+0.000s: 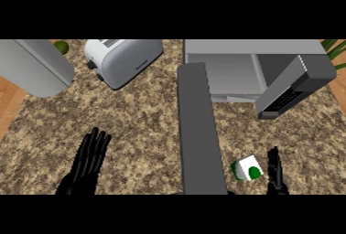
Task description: Pick up the milk, place it into the microwave and close the microwave
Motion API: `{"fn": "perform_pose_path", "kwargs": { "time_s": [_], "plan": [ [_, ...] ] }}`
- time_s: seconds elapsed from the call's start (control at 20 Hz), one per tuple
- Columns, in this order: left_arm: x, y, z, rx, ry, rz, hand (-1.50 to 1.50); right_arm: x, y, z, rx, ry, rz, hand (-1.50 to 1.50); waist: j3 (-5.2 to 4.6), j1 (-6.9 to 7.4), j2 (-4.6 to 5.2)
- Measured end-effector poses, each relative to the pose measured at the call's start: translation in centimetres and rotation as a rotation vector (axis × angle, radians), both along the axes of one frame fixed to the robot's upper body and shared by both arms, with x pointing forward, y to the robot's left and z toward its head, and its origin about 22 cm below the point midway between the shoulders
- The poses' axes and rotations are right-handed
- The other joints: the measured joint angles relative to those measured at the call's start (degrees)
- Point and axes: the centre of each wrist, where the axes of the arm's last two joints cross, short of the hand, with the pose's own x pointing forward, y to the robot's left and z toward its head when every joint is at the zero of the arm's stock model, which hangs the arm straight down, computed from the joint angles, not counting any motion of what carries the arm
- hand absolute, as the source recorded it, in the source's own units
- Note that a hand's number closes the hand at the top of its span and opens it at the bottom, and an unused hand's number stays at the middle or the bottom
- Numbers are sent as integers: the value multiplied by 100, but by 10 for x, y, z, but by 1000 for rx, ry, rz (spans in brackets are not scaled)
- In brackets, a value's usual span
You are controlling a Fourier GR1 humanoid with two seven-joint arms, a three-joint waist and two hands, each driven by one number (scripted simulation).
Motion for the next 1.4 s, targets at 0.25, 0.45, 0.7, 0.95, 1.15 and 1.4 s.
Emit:
{"fn": "perform_pose_path", "kwargs": {
  "time_s": [0.25, 0.45, 0.7, 0.95, 1.15, 1.4],
  "plan": [
    [-5, 19, -2, 9, 7, 3, -150, 17, -13, -14, -17, 0, -22, 150, 2, 5, 1],
    [-8, 29, -4, 9, 4, 7, -150, 32, -20, -21, -6, -12, -59, 150, -3, 8, -3],
    [-8, 38, -4, 8, 5, 7, -150, 44, -23, -33, -54, 3, -90, 150, -29, 13, -23],
    [-6, 43, -2, 7, 5, 2, -150, 64, -45, -38, -103, 45, -75, 150, -24, 41, -16],
    [-7, 41, -2, 3, -4, 1, -150, 92, -60, -30, -159, 75, -29, 150, -4, 83, 9],
    [-8, 54, -5, 4, 1, 3, -150, 108, -55, -26, -122, 38, 41, 150, 2, 83, 19]
  ]
}}
